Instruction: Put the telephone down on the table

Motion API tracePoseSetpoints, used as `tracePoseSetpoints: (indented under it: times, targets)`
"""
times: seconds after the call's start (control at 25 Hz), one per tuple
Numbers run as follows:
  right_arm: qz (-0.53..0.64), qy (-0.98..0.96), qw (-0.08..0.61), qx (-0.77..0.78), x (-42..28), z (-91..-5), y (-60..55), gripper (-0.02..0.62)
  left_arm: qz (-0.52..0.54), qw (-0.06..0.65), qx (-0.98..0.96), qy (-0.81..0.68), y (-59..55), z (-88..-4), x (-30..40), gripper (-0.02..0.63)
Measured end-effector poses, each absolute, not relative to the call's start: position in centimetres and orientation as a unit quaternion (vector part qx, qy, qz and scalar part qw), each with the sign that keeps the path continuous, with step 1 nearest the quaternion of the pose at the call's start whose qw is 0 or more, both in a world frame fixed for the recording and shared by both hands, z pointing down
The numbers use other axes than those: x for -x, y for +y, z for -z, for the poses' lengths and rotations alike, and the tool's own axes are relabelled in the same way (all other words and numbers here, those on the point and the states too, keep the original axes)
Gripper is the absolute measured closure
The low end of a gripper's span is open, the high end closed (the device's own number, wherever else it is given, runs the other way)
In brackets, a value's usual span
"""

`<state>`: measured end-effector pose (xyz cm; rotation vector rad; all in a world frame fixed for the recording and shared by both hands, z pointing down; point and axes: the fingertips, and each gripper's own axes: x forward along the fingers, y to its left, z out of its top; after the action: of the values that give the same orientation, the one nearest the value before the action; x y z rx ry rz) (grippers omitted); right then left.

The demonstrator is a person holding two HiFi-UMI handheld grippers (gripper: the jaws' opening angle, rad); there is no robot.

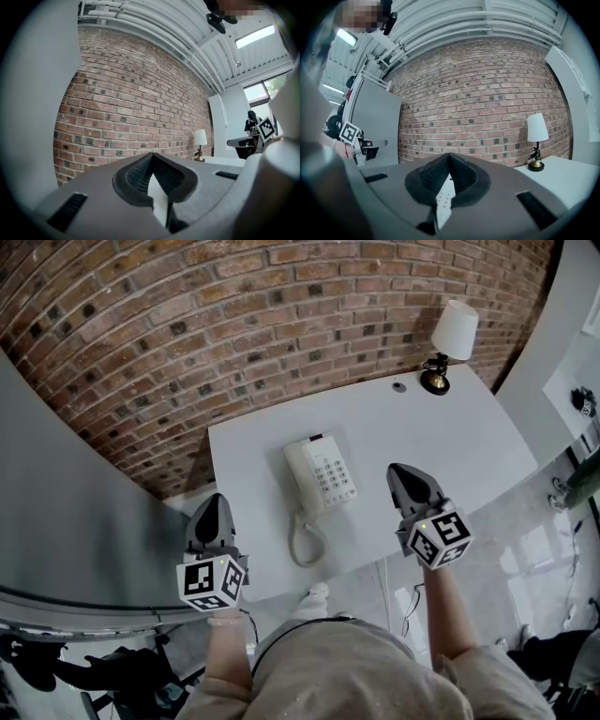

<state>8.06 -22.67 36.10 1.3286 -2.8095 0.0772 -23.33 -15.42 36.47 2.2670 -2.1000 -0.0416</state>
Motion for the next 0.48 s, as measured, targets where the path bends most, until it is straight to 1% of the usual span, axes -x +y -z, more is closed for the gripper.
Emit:
tracePoseSetpoints:
  times: [0.48]
  targets:
    - [-0.021,-0.902,0.007,-0.431,-8.37,-35.93,-22.56,0.591,0.014,0.021,-0.732,-0.68,-15.75,-36.18,23.08,0.601]
